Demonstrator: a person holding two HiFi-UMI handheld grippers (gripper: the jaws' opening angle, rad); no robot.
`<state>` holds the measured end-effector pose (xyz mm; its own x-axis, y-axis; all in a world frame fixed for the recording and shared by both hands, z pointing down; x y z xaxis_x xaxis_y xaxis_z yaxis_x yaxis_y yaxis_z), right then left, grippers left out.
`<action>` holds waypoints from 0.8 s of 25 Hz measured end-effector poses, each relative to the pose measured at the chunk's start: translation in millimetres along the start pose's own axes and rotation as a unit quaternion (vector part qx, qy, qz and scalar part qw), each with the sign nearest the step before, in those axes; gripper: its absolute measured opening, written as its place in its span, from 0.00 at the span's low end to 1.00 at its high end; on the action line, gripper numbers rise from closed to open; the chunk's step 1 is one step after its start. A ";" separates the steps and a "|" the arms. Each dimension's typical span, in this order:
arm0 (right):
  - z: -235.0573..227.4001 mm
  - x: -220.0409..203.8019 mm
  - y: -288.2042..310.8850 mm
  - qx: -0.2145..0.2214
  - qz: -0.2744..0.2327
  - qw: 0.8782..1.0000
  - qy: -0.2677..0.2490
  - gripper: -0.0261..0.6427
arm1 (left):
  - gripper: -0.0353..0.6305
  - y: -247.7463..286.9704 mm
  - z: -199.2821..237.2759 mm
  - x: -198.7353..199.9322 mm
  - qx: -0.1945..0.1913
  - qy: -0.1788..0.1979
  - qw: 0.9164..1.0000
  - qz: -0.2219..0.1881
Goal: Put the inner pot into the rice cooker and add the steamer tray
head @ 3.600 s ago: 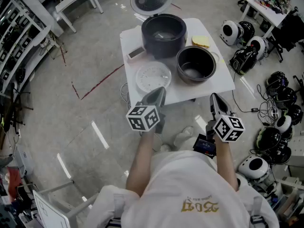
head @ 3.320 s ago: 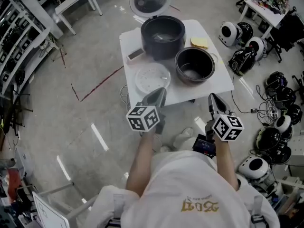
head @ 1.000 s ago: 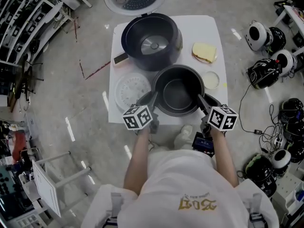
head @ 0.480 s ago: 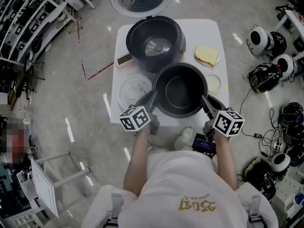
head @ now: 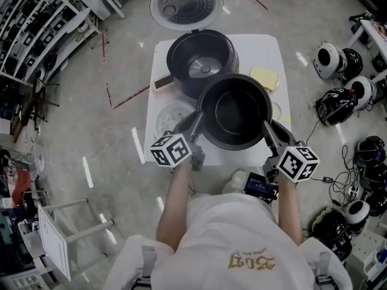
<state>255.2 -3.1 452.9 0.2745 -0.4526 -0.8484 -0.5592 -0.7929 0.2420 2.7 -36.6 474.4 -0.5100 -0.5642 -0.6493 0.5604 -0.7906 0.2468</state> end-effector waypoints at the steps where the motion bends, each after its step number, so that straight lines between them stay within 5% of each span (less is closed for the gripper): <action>1: 1.4 3.5 -0.9 0.001 -0.005 1.000 0.000 0.16 | 0.18 0.2 -3.1 3.6 -0.005 0.001 1.000 -0.003; 20: 21.0 75.0 -0.8 0.052 -0.069 0.996 -0.019 0.16 | 0.17 -11.7 -62.5 69.0 -0.045 0.029 0.996 -0.072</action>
<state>259.8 -27.9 379.2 0.3257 -0.3243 -0.8881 -0.5967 -0.7991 0.0730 1.8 -51.4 381.8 -0.5524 -0.4305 -0.7138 0.5420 -0.8361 0.0848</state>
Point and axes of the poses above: the fingertips, and each gripper's own axes: y forward along the fingers, z to its left, x out of its top, the point moved 4 cm from there along -y, backward along the fingers, and after that the axes turned 8 degrees about -y, right-handed, at the moved point
